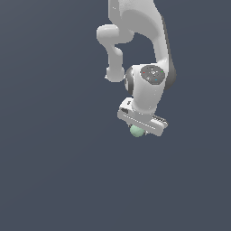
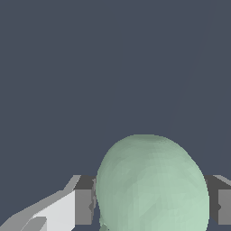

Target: Pick up the object and move it to a goal position.

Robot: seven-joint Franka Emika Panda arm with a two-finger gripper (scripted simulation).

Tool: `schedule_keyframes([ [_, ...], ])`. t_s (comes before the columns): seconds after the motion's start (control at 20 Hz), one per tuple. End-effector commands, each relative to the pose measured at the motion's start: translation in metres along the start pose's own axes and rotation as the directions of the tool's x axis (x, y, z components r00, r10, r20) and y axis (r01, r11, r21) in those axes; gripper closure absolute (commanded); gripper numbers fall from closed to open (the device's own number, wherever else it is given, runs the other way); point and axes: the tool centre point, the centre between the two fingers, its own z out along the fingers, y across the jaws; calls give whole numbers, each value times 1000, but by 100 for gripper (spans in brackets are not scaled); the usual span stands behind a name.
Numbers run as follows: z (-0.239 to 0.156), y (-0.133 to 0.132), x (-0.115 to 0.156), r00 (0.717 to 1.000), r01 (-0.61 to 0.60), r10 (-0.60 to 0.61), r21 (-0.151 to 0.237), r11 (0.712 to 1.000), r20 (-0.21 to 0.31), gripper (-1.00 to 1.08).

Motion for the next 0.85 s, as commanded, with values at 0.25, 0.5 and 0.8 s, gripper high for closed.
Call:
schedule_keyframes([
  [0.25, -66, -19, -11, 1000, 0, 0, 0, 1000, 0, 108],
  [0.5, -90, -26, -14, 1000, 0, 0, 0, 1000, 0, 108],
  [0.8, -97, -29, -14, 1000, 0, 0, 0, 1000, 0, 108],
])
